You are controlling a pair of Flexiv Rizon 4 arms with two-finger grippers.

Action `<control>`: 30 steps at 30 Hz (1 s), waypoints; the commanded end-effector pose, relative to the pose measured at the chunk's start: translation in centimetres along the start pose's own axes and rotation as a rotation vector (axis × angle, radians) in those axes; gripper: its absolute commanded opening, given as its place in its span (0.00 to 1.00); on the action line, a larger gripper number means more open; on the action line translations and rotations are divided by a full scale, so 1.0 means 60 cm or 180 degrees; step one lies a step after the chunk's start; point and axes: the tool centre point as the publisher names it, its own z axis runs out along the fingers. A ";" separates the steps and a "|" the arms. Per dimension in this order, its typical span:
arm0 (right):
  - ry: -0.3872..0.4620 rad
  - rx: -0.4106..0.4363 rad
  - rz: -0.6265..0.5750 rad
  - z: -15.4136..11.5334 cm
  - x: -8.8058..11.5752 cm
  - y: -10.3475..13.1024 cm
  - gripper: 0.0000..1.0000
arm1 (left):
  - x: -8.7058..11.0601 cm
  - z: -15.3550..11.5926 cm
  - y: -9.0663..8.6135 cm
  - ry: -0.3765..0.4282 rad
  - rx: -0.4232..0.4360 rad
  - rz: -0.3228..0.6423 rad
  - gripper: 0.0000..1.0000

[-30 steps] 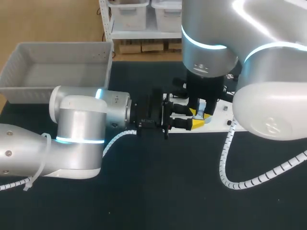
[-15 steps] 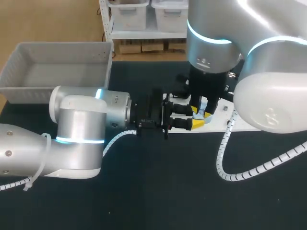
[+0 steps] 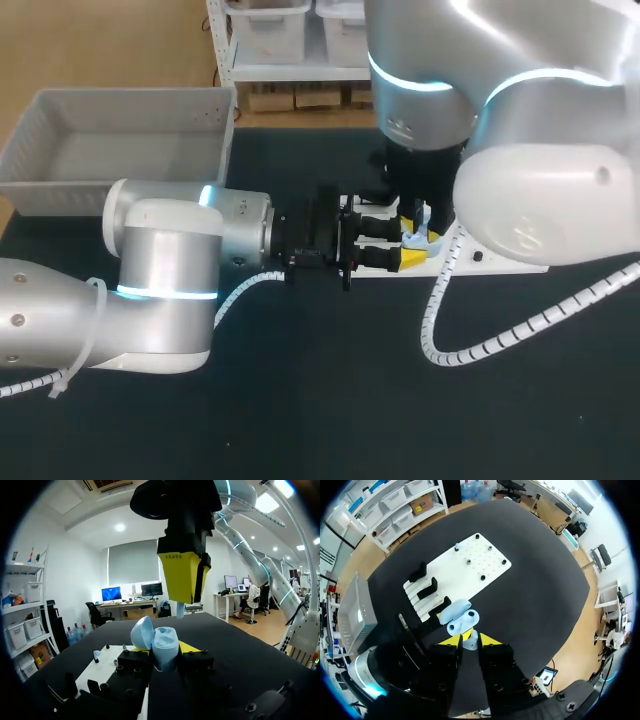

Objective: Pick up each earbud case from the left stands, insert the matching earbuds, close the lid, and place the case in the box.

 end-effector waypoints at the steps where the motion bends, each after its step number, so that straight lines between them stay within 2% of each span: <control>1: -0.0003 0.0024 0.0040 0.006 -0.004 0.006 0.00 | 0.002 0.000 -0.003 -0.0014 -0.0026 0.0013 0.00; 7: 0.0121 0.0023 0.0139 0.017 -0.012 0.006 0.00 | 0.002 0.000 -0.003 -0.0014 -0.0026 0.0013 0.00; 30: 0.0125 0.0008 0.0223 0.029 -0.022 0.006 0.00 | 0.002 0.000 -0.003 -0.0014 -0.0026 0.0013 0.00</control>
